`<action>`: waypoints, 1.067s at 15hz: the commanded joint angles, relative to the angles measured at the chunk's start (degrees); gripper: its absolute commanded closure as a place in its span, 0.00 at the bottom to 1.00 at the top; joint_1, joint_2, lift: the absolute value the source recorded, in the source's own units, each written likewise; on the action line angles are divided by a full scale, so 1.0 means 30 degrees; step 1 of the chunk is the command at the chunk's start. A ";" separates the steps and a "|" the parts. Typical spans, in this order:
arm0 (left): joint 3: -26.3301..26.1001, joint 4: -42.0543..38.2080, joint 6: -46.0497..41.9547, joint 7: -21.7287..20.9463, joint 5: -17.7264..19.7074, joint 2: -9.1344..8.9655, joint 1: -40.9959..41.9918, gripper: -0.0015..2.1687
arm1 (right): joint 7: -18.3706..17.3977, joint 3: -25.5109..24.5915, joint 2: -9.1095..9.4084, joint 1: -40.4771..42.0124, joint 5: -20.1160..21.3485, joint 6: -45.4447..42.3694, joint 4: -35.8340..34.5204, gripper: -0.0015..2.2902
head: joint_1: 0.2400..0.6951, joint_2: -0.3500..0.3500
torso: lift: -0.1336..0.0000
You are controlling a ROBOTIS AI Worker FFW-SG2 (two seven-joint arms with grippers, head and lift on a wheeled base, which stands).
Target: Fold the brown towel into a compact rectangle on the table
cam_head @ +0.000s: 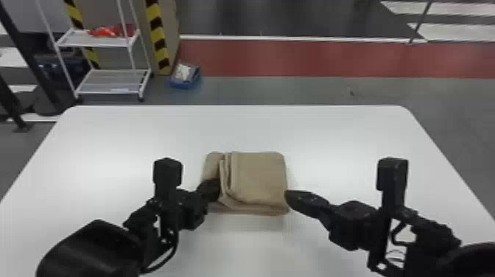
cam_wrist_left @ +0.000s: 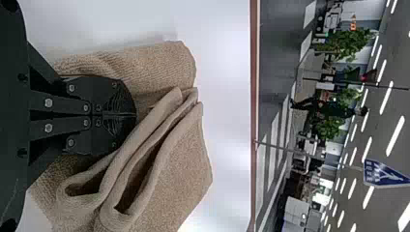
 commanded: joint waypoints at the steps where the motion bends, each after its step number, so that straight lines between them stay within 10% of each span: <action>1: 0.0017 0.0000 0.0030 -0.0001 0.0000 0.0001 0.0000 0.79 | 0.0368 0.0131 -0.0001 0.0522 0.0330 0.0199 0.0148 0.93 | 1.00 0.46 | 0.08; 16: 0.1277 -0.4453 0.1846 -0.0235 0.0411 0.0469 0.2139 0.79 | -0.0746 0.1889 0.0556 -0.2378 0.2586 0.0141 0.4572 0.93 | 1.00 0.45 | 0.08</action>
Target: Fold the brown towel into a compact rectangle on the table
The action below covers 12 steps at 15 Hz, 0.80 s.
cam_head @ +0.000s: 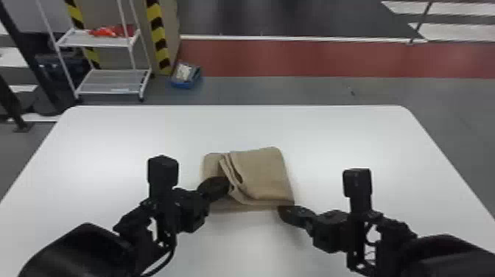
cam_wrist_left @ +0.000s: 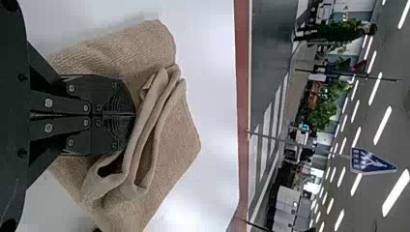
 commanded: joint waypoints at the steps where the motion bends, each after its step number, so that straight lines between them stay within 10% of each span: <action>1: 0.0480 -0.1603 0.0660 -0.0027 0.0297 0.0267 0.0771 0.79 | -0.0113 0.0084 0.0048 -0.0533 0.0177 0.0009 0.0628 0.93 | 1.00 0.45 | 0.08; 12: 0.1711 -0.2335 0.0660 -0.0144 0.0678 0.0853 0.1152 0.79 | -0.0611 0.0201 0.0312 -0.5103 0.0851 -0.2511 0.5843 0.93 | 1.00 0.44 | 0.08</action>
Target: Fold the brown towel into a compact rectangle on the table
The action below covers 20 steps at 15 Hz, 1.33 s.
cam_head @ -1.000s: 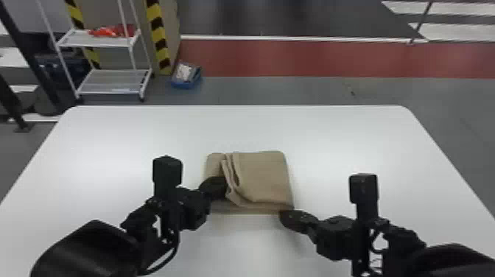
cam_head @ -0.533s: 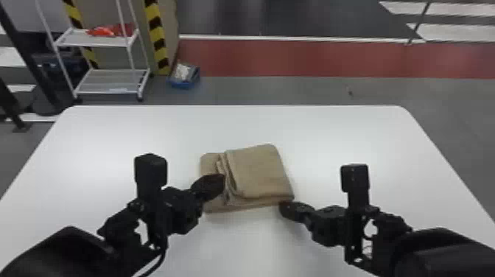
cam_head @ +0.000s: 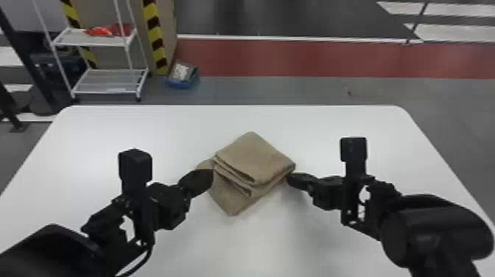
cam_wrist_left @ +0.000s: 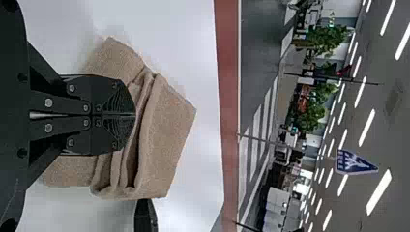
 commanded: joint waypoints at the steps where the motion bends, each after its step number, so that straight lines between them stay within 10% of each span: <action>1: 0.0198 0.0213 -0.0008 -0.0009 0.0029 0.0002 -0.0072 0.79 | 0.0000 0.0267 0.0150 -0.0819 0.0051 -0.0919 0.1095 0.93 | 1.00 0.44 | 0.08; 14: -0.1384 0.9793 -0.6863 -0.2177 -0.0059 -0.0057 -0.4760 0.79 | 0.3574 -0.9723 0.0297 0.9786 -0.4695 -0.3673 -0.7167 0.93 | 1.00 0.30 | 0.08; 20: -0.1882 1.1873 -0.8445 -0.2792 -0.0937 0.0207 -0.5521 0.79 | 0.3984 -1.0192 0.1322 1.0518 -0.4724 -0.4025 -0.7577 0.93 | 1.00 0.25 | 0.08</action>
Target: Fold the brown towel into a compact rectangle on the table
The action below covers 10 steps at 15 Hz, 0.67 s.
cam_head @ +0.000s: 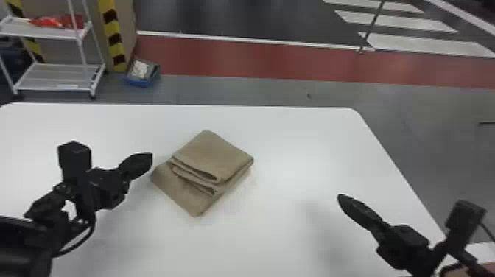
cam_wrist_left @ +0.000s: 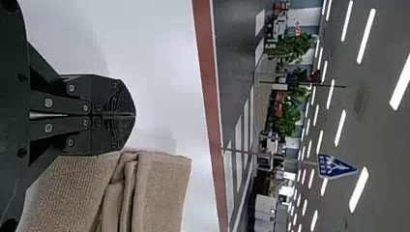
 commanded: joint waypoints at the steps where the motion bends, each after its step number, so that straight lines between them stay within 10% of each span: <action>1: -0.0051 0.0097 -0.0003 -0.0121 -0.0165 0.0220 0.0037 0.79 | 0.0056 0.0201 0.0205 0.0026 0.0000 -0.0206 -0.0051 0.93 | 1.00 0.26 | 0.08; 10: 0.0037 -0.4122 0.2283 -0.0238 -0.0077 0.0747 0.3025 0.79 | 0.0525 -0.0179 0.0322 0.0378 -0.0557 -0.0440 -0.0168 0.93 | 1.00 0.25 | 0.08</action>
